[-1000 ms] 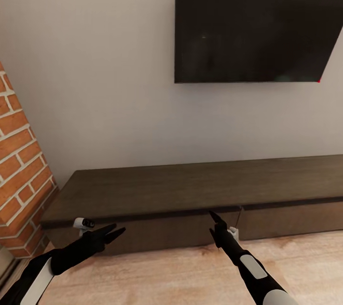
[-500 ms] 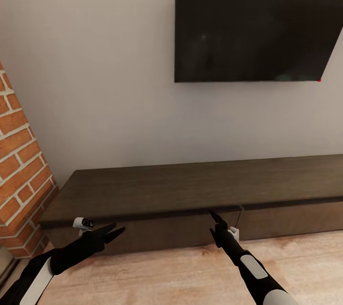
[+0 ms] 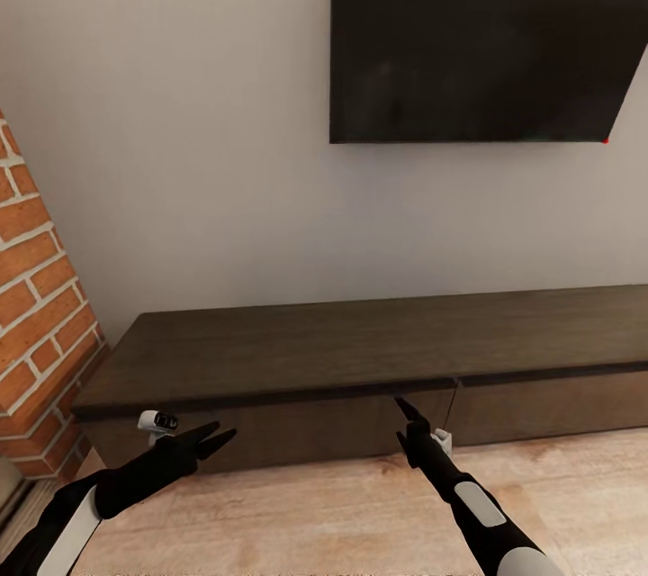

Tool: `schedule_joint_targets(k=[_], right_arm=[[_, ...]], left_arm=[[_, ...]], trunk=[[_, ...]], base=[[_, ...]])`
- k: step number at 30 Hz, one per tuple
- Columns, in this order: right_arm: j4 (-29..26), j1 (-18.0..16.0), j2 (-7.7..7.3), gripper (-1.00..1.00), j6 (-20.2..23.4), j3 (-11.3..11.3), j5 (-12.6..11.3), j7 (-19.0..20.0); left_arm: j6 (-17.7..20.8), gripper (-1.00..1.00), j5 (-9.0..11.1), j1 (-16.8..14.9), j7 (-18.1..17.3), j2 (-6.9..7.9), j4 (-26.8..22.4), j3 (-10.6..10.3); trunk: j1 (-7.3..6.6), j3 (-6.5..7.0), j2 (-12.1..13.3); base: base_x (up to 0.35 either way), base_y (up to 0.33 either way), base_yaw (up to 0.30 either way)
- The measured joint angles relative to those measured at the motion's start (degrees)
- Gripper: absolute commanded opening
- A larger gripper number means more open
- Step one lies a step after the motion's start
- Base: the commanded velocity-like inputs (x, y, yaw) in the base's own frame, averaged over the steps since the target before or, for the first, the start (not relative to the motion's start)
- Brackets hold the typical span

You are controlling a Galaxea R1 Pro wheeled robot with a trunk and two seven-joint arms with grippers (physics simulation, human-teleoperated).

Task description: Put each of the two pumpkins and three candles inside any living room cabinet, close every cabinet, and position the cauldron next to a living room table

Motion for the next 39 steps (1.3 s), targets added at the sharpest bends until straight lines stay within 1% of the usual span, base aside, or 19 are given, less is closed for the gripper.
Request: schedule_joint_targets(k=[5, 13, 15, 17, 21, 29, 34, 39], right_arm=[[0.00, -0.02, 0.01, 1.00, -0.06, 0.03, 0.03, 0.09], [-0.12, 0.00, 0.01, 1.00, 0.57, 0.12, 0.08, 1.12], [-0.15, -0.01, 0.01, 1.00, 0.69, 0.13, 0.08, 1.97], [-0.17, -0.01, -0.03, 1.00, 0.83, 0.16, 0.07, 4.49], [-0.13, -0.02, -0.04, 1.00, 0.91, 0.20, 0.09, 6.77], [-0.09, 0.01, -0.01, 1.00, 0.96, 0.27, 0.14, 7.09], [-0.17, -0.01, 0.00, 1.00, 1.00, 0.28, 0.16, 6.97], [-0.18, -0.01, 0.01, 1.00, 1.00, 0.28, 0.20, 6.95]], left_arm=[[0.00, 1.00, 0.00, 0.00, 0.00, 0.00, 0.00, 0.00], [0.00, 1.00, 0.00, 0.00, 0.00, -0.06, 0.00, -0.02], [0.00, 1.00, 0.00, 0.00, -0.02, -0.07, 0.00, -0.04], [-0.01, 1.00, 0.00, 0.00, -0.33, -0.08, 0.00, -0.07], [-0.02, 1.00, 0.02, 0.00, -1.48, -0.09, 0.00, -0.08], [-0.02, 1.00, 0.02, 0.00, -1.94, -0.07, 0.00, -0.11], [-0.01, 1.00, 0.03, 0.00, -2.27, 0.02, 0.00, -0.09], [-0.02, 1.00, -0.02, 0.07, -3.67, 0.04, 0.00, -0.09]], trunk=[[1.10, -0.90, -2.01], [1.31, -2.67, -2.12], [1.36, -3.11, -2.15], [1.42, -3.56, -2.18], [1.52, -4.44, -2.23], [1.73, -6.22, -2.34], [1.72, -6.22, -2.34], [1.72, -6.22, -2.34]], base=[[0.000, 0.000, 0.000], [0.000, 0.000, 0.000], [0.000, 0.000, 0.000], [0.000, 0.000, 0.000], [0.000, 0.000, 0.000], [0.000, 0.000, 0.000], [0.000, 0.000, 0.000], [0.000, 0.000, 0.000]])
